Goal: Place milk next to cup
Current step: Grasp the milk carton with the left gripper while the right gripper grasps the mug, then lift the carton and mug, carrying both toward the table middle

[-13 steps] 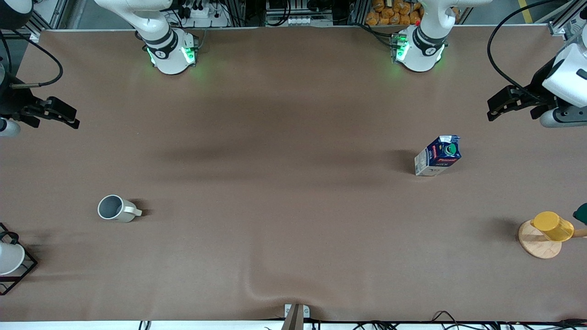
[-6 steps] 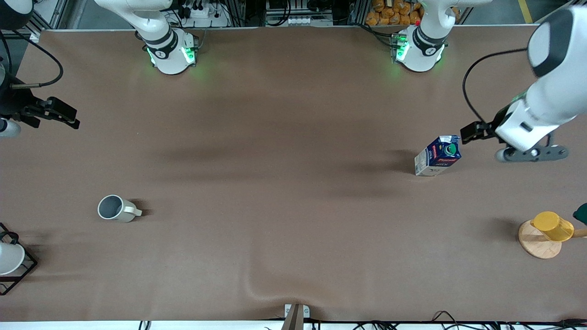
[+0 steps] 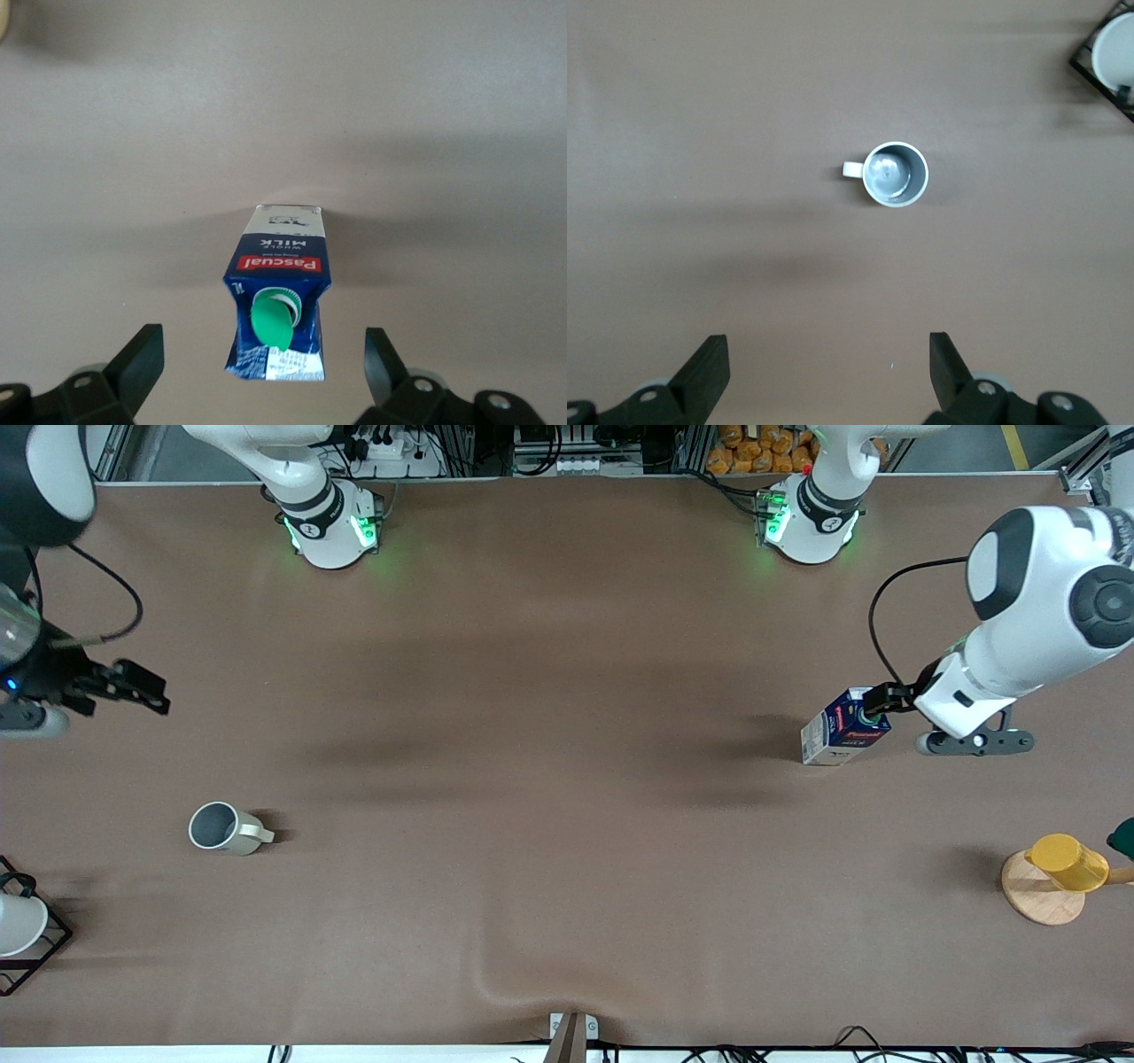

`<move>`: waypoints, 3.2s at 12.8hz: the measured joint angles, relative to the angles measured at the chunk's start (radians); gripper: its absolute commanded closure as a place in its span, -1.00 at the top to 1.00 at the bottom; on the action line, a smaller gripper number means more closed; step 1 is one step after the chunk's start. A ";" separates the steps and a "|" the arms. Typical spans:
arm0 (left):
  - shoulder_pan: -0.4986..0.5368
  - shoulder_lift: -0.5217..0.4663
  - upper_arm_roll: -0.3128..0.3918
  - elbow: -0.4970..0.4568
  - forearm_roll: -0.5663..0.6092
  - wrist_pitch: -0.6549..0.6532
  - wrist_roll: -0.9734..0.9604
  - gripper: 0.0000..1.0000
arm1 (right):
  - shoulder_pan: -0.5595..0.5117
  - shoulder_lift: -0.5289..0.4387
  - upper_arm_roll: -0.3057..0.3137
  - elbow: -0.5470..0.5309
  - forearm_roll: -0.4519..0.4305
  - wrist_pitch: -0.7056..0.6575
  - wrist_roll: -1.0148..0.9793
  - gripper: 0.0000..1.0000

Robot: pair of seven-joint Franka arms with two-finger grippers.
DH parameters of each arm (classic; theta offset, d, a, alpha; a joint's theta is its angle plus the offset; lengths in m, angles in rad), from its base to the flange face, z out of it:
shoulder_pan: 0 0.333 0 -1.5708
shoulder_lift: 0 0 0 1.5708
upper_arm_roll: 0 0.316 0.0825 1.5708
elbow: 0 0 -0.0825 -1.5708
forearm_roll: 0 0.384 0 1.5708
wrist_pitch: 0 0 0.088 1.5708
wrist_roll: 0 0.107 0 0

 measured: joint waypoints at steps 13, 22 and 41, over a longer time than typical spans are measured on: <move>0.002 0.010 -0.012 -0.189 0.000 0.150 0.004 1.00 | -0.018 0.403 -0.011 0.010 -0.016 0.281 -0.327 1.00; 0.007 0.037 -0.009 -0.163 0.000 0.144 0.013 -0.22 | -0.050 0.539 -0.015 0.012 -0.022 0.390 -0.573 -0.99; -0.121 0.039 -0.121 0.296 -0.018 -0.246 -0.173 -0.22 | 0.124 0.547 0.009 0.214 -0.018 0.383 -0.263 -1.00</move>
